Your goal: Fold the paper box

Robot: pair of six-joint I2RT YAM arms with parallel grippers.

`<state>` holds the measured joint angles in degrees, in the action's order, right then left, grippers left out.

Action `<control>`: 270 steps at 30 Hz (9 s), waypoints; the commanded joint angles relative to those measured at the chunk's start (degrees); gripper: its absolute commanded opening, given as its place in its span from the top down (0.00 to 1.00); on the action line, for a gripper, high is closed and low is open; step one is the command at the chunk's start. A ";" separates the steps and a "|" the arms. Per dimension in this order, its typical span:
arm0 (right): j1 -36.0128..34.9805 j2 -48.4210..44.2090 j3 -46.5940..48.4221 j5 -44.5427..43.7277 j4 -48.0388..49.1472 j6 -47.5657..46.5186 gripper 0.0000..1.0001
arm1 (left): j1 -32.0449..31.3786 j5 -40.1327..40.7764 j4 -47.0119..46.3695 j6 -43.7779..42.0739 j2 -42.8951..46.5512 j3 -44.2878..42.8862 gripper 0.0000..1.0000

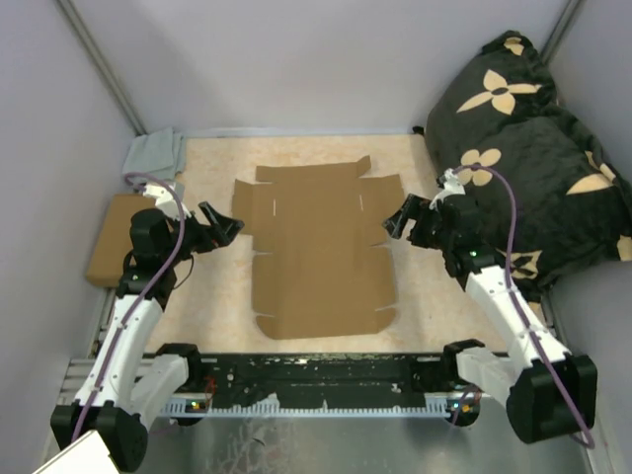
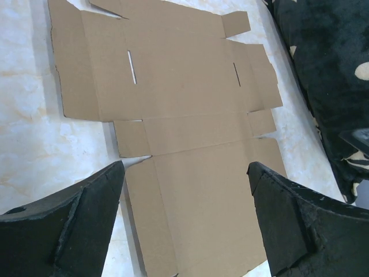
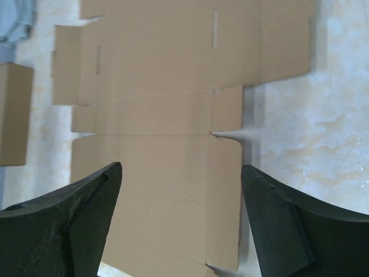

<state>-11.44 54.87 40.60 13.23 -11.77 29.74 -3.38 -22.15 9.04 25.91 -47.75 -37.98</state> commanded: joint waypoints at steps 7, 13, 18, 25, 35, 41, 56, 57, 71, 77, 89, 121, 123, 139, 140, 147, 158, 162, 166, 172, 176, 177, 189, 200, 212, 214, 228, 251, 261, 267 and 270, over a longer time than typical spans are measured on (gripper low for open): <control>0.29 16.11 11.13 -3.53 -5.06 -2.06 0.13 | -0.40 0.74 0.19 0.70 0.29 -0.61 0.09; 0.29 23.66 14.89 -7.63 -6.94 -2.45 0.14 | -0.38 0.61 0.20 0.89 0.17 -0.43 0.09; 0.31 29.66 17.12 -9.08 -7.63 -2.96 0.15 | -0.35 0.44 0.36 0.98 -0.32 -0.52 0.09; 0.04 35.91 20.10 -10.59 -8.36 -4.88 0.17 | -0.33 0.27 0.37 1.06 -0.60 -0.52 0.10; -3.02 44.16 23.98 -9.61 -6.97 -5.74 0.23 | -0.31 0.14 0.65 1.05 -1.23 -0.61 0.10; -3.12 45.71 29.23 -11.77 -8.30 -6.06 0.23 | -0.22 0.12 0.54 1.19 -1.55 -0.51 0.11; -5.07 46.91 24.50 -8.62 -5.41 -5.91 0.29 | -0.18 -3.05 -4.96 7.41 -11.02 3.79 0.17; -5.19 46.59 24.33 -8.66 -5.52 -5.92 0.29 | -0.25 -3.19 -6.58 9.16 -12.30 5.35 0.18; -5.34 45.74 23.57 -6.89 -4.74 -6.10 0.29 | -2.61 -1.28 -17.55 10.23 -34.82 2.64 0.27; -5.34 46.20 24.24 -7.17 -5.16 -6.25 0.29 | -4.73 5.54 -14.95 6.93 -40.64 -2.44 0.29; -5.33 44.90 25.60 -4.10 -6.12 -6.41 0.29 | -11.90 9.00 -11.50 4.20 -47.64 -13.20 0.36; -15.30 50.15 32.74 -4.24 -7.07 -4.54 0.29 | -18.59 7.48 -12.15 5.19 -52.32 -19.27 0.37; -15.60 51.39 32.82 -4.44 -6.84 -4.23 0.29 | -18.61 7.26 -12.20 5.48 -53.81 -19.66 0.37; -16.42 56.79 32.70 -4.84 -7.19 -3.41 0.29 | -18.67 5.35 -10.87 6.88 -59.39 -20.16 0.37; -16.42 56.24 33.15 -5.13 -8.01 -3.43 0.29 | -18.62 5.53 -10.00 6.54 -58.67 -20.69 0.37; -16.42 50.19 40.13 -9.97 -15.15 -4.54 0.29 | -18.57 11.48 -0.84 2.99 -51.14 -28.04 0.35; -11.13 58.43 63.40 -17.51 -23.55 -9.91 0.25 | -12.88 19.30 -2.75 0.18 -57.96 -45.63 0.28; -7.69 64.22 69.07 -15.43 -19.69 -11.86 0.25 | -10.87 18.32 -0.81 -1.68 -66.37 -55.80 0.29; -6.45 69.47 71.17 -12.94 -13.95 -14.99 0.23 | -9.43 17.62 -3.34 -2.04 -72.26 -60.05 0.29; -6.27 79.52 82.63 -14.42 -16.10 -14.59 0.21 | -7.35 16.48 -9.28 -0.60 -76.88 -60.86 0.30; -5.79 85.85 91.86 -17.41 -19.98 -13.41 0.21 | -6.91 15.94 -9.77 -0.49 -79.99 -63.49 0.31; -5.58 86.87 92.92 -17.62 -20.21 -13.07 0.21 | -6.91 16.03 -10.01 -0.57 -80.59 -63.85 0.31; -3.14 89.20 91.69 -9.36 -17.31 -12.59 0.33 | -5.94 16.24 -7.07 -1.50 -86.45 -68.93 0.31; -3.15 88.99 89.70 -6.73 -15.77 -11.51 0.35 | -4.81 15.11 -4.57 -1.87 -90.08 -72.02 0.32; -3.11 88.91 89.45 -5.79 -16.44 -11.71 0.34 | -4.76 10.30 -3.60 -0.95 -89.28 -70.71 0.35; -3.14 88.40 89.11 -5.72 -16.29 -11.95 0.34 | -5.00 9.46 -4.37 -0.50 -88.21 -69.85 0.36; -5.14 85.08 88.62 -6.14 -16.35 -14.37 0.33 | -8.62 8.07 -3.55 -0.67 -83.18 -69.23 0.37; -8.50 87.53 91.88 -6.46 -16.74 -15.81 0.31 | -10.86 3.93 -6.43 6.09 -90.07 -70.30 0.39; -8.73 94.25 95.97 -4.00 -18.19 -14.84 0.29 | -10.99 3.32 -5.47 7.92 -93.14 -70.68 0.40; -8.77 95.89 94.76 -4.03 -18.88 -14.97 0.29 | -11.04 3.69 -3.33 7.46 -93.58 -70.44 0.40; -8.77 96.43 94.77 -4.23 -19.79 -14.99 0.29 | -11.04 3.87 -2.18 6.63 -93.17 -70.39 0.40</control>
<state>-19.51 148.79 134.67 8.12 -29.78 15.00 -14.11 -18.11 3.38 33.41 -138.76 -107.83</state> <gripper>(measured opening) 0.709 0.601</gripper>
